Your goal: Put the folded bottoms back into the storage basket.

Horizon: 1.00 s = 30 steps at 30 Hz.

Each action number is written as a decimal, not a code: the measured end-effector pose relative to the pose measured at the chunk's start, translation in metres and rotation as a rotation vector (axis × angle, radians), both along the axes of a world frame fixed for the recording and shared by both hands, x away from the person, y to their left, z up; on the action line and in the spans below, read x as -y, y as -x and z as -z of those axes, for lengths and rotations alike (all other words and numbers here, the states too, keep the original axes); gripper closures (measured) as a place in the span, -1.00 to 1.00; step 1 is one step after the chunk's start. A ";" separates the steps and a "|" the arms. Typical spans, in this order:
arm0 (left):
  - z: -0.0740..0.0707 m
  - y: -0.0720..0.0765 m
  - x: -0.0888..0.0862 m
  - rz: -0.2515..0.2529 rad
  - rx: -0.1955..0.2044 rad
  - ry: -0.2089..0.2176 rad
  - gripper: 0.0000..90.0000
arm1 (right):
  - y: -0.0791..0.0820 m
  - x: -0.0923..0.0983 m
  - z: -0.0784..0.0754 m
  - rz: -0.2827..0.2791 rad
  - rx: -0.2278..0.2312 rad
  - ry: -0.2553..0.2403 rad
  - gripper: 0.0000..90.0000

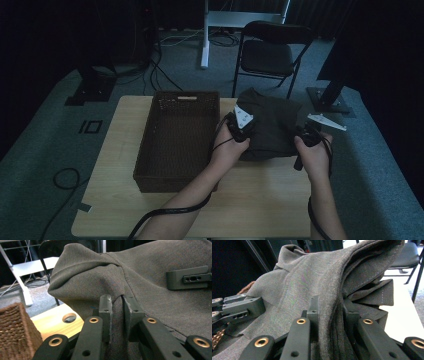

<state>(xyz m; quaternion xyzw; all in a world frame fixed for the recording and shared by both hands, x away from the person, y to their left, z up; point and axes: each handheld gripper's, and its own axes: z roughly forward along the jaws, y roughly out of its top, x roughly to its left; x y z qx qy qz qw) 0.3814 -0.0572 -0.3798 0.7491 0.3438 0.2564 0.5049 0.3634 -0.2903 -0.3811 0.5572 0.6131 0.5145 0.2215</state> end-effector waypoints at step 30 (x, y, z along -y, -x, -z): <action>-0.032 -0.001 -0.067 -0.079 0.045 0.004 0.76 | -0.016 -0.066 -0.038 -0.069 0.057 0.018 0.63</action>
